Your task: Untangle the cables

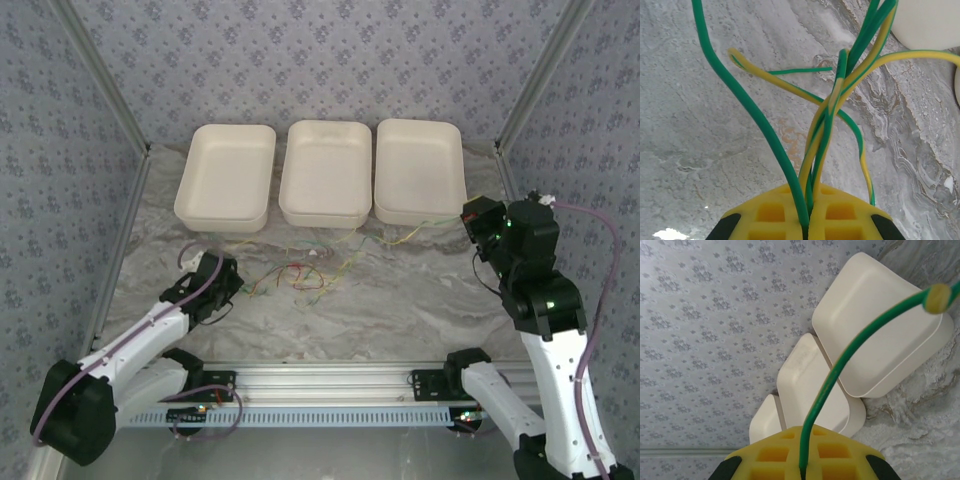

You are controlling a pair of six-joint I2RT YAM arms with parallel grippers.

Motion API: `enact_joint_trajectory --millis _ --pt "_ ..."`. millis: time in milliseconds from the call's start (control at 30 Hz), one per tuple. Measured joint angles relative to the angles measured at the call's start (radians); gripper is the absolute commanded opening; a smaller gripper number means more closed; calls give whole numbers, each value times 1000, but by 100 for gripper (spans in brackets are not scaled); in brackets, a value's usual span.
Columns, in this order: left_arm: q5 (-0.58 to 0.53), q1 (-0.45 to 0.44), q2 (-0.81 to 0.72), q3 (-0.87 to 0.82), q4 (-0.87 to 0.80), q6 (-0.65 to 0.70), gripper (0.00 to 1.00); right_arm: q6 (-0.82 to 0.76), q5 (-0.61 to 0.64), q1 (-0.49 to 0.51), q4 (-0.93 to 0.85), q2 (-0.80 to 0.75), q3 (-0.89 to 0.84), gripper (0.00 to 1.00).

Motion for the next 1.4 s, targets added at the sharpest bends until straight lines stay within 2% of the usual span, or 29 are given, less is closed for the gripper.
enact_joint_trajectory --millis 367,767,1233,1400 --pt "-18 0 58 31 -8 14 0 -23 -28 -63 -30 6 18 0" --pt "-76 28 98 61 -81 37 0 -93 -41 -196 -101 61 230 0" --pt "19 10 193 116 -29 97 0 -111 -173 -188 -76 103 148 0" --pt "46 -40 193 150 -18 96 0 -111 -222 -95 -49 110 112 0"
